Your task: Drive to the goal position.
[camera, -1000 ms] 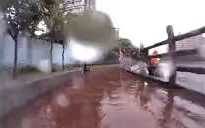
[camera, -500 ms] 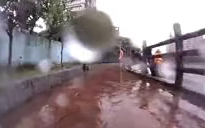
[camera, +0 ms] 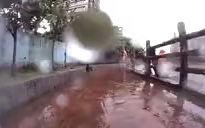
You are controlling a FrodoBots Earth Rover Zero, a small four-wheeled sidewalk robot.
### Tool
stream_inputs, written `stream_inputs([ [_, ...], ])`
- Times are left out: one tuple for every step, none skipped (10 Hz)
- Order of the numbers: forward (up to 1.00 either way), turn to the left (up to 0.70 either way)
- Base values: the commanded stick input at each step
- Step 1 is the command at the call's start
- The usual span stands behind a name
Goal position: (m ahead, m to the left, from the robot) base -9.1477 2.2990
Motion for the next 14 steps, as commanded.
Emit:
stream_inputs([
  [0.0, 1.0],
  [0.0, 1.0],
  [0.0, 1.0],
  [0.0, 1.0],
  [0.0, 1.0],
  [0.0, 1.0],
  [0.0, 1.0],
  [0.0, 1.0],
  [0.0, 1.0],
  [0.0, 1.0],
  [0.0, 1.0],
  [0.0, 1.0],
  [0.0, 1.0],
  [0.0, 1.0],
])
